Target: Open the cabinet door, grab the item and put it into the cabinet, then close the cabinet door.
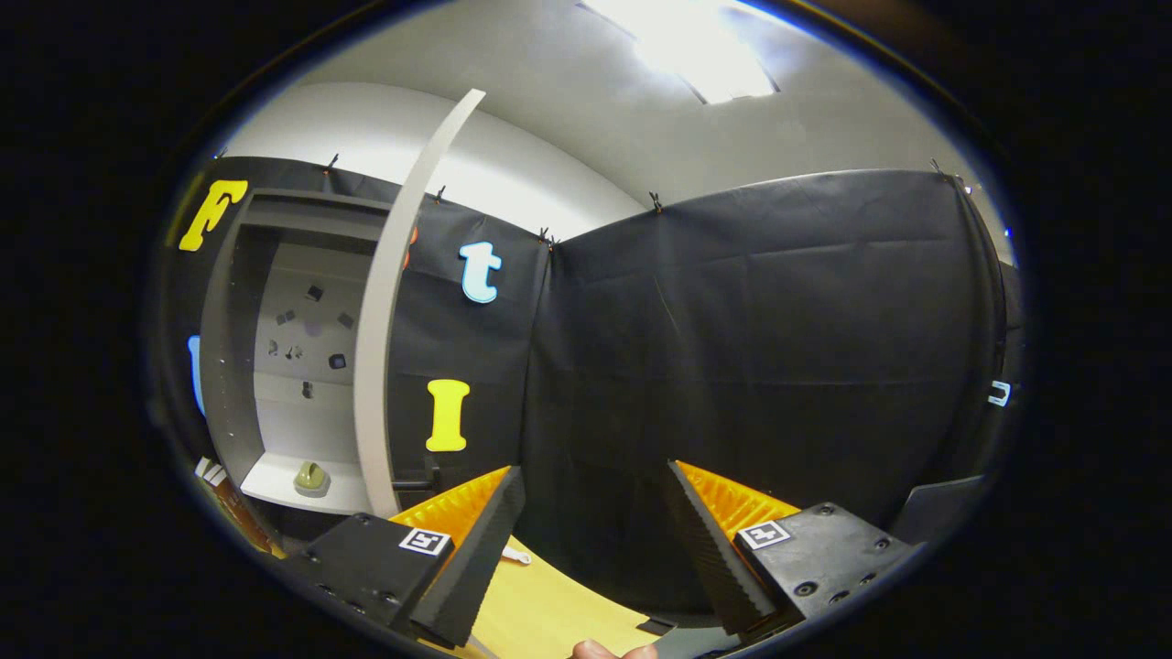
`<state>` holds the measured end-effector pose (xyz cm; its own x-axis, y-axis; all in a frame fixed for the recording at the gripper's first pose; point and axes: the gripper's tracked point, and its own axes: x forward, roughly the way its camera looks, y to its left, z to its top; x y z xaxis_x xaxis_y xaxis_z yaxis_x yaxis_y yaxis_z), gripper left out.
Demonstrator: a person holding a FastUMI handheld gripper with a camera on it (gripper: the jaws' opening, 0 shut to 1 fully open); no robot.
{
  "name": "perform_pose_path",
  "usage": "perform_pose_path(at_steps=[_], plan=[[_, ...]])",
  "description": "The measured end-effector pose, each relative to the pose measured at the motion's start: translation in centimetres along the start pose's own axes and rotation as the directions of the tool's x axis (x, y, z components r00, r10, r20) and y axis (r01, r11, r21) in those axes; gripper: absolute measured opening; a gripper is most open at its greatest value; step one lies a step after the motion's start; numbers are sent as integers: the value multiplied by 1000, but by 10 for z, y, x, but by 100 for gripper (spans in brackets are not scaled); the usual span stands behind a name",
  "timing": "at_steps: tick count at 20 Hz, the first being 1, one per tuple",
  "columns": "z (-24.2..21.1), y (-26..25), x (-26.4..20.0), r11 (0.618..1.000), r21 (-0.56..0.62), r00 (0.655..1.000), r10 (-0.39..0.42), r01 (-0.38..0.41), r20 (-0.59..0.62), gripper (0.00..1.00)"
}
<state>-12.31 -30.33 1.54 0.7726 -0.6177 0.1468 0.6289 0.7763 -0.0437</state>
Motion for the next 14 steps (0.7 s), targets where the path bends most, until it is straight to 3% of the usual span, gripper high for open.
perform_pose_path(at_steps=[5,14], plan=[[-16,26,16,998,-36,998,49,-51,-34,98],[-14,53,12,991,67,991,121,-118,-51,92]])
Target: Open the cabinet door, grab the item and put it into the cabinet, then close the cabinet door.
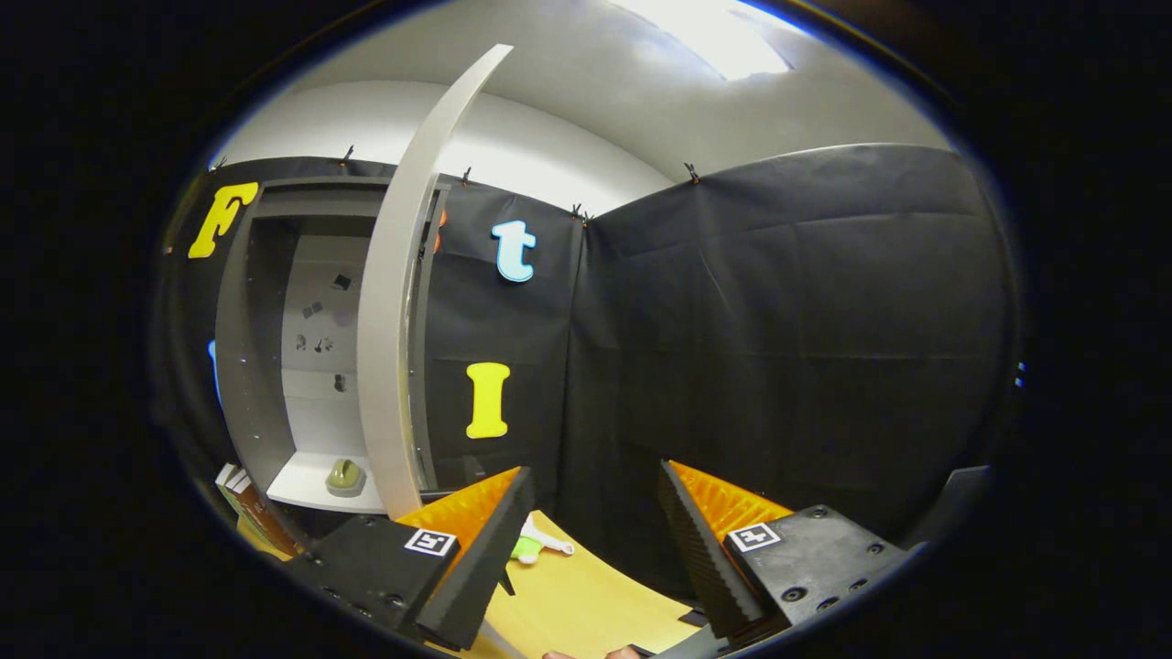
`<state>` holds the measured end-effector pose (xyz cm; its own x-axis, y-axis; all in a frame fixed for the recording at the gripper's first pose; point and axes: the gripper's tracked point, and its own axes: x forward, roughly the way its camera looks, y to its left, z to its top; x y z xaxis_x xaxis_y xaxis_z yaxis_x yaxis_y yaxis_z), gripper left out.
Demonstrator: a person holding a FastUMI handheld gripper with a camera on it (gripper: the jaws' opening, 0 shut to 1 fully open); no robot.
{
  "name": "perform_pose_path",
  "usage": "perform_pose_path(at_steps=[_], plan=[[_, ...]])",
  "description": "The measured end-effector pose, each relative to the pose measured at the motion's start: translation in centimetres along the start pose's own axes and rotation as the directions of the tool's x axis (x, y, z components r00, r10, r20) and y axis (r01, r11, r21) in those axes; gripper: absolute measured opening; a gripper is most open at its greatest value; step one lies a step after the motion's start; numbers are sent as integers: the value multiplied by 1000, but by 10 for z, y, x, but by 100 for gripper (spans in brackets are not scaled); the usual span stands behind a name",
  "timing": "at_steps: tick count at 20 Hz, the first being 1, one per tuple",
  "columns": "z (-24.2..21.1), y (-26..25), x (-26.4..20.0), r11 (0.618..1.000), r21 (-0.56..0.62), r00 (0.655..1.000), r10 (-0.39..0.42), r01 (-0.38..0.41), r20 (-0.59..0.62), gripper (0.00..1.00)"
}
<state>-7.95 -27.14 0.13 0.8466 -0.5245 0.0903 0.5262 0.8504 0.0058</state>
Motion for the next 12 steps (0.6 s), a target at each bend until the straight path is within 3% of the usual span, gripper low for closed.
perform_pose_path(at_steps=[12], plan=[[9,8,-16,999,5,999,53,-53,0,92]])
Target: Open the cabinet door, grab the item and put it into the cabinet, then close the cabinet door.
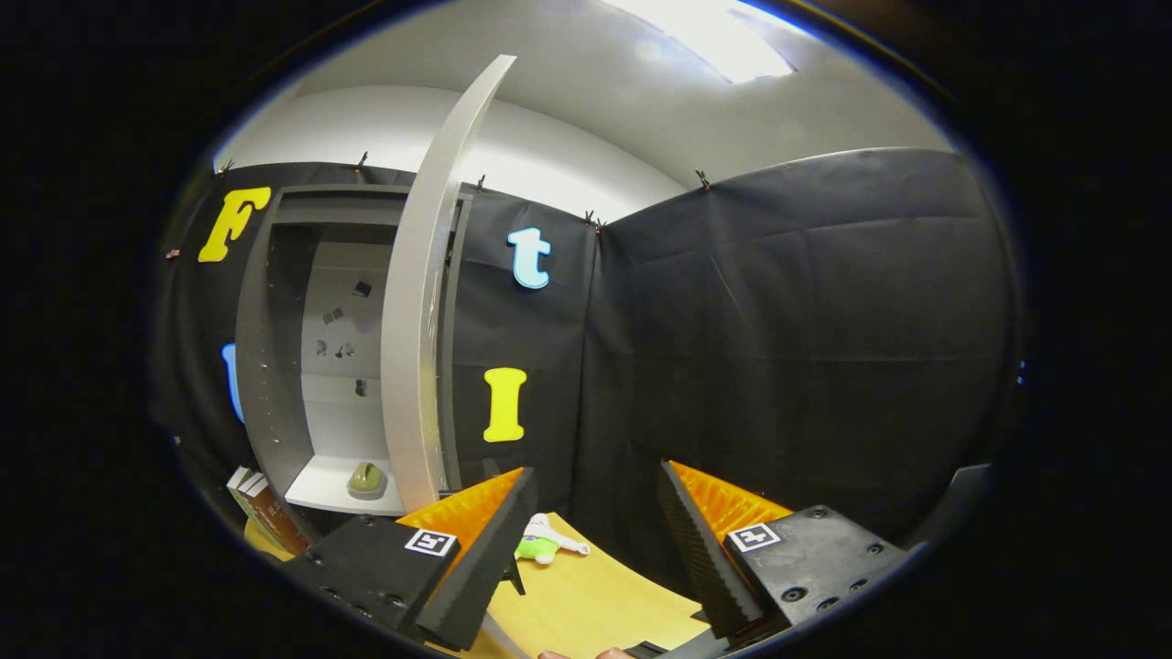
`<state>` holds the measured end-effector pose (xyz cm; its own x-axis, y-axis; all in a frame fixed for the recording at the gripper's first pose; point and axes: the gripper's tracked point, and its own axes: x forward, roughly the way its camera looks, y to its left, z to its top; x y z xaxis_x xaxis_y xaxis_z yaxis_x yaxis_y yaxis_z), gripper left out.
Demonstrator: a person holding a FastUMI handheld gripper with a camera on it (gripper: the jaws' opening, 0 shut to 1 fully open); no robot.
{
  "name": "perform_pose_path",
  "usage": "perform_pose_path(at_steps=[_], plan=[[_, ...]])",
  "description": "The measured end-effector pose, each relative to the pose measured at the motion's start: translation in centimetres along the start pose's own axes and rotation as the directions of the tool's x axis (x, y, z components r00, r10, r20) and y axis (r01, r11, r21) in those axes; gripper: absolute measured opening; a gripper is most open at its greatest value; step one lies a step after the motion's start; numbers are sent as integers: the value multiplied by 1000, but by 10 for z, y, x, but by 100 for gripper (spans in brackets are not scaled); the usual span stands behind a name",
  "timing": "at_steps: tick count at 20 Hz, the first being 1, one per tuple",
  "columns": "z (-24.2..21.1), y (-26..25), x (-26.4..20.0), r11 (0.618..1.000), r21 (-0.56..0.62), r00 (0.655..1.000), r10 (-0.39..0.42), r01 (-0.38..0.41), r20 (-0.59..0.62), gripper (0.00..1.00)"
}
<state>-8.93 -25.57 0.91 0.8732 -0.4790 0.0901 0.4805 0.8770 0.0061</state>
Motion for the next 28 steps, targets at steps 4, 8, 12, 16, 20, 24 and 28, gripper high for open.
perform_pose_path(at_steps=[4,8,12,16,20,24,28], plan=[[3,7,-6,999,4,999,44,-44,-12,92],[-1,44,-20,994,21,994,106,-106,-23,92],[-2,65,-30,988,35,988,152,-151,-31,92],[-5,92,-41,978,49,978,205,-203,-40,92],[-11,126,-48,959,88,959,276,-270,-67,92],[-18,173,-51,925,108,922,375,-365,-98,92],[-31,213,-64,877,139,866,478,-461,-149,93]])
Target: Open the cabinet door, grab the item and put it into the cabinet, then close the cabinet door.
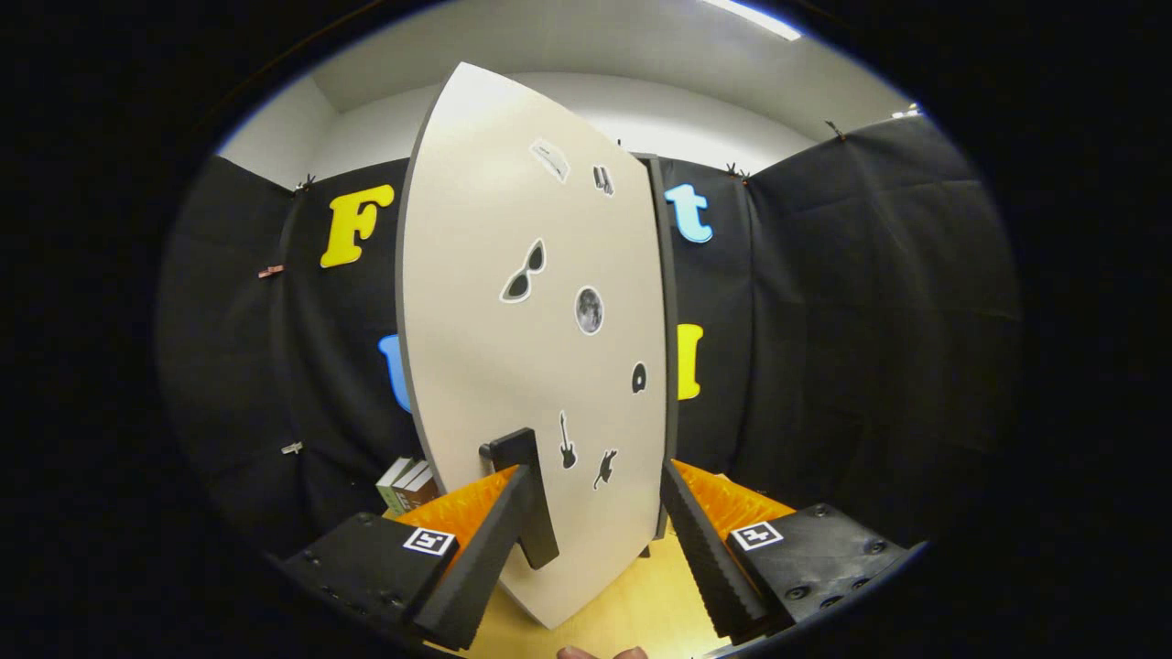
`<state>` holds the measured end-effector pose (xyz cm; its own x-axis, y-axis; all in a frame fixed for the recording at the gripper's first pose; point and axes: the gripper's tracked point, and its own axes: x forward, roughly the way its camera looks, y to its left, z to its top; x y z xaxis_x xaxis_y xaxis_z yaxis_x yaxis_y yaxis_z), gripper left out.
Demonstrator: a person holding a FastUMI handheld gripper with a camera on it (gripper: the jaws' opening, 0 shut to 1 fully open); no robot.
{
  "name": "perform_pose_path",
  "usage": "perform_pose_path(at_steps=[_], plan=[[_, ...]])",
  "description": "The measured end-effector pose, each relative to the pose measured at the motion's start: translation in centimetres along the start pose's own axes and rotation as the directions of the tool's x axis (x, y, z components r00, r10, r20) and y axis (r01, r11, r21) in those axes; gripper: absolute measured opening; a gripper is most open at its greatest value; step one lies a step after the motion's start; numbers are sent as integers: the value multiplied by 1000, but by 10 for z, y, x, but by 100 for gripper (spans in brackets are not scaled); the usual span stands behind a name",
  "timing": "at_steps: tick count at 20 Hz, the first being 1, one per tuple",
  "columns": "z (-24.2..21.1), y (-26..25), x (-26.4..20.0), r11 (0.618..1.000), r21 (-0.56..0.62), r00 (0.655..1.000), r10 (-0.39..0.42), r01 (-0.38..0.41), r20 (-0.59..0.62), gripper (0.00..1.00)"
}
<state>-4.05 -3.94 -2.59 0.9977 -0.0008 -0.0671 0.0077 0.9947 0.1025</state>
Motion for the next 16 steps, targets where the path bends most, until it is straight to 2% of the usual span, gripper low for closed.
perform_pose_path(at_steps=[4,16], plan=[[-8,19,-1,998,-37,999,46,-46,-8,93],[1,24,-4,991,-111,996,80,-76,40,92]])
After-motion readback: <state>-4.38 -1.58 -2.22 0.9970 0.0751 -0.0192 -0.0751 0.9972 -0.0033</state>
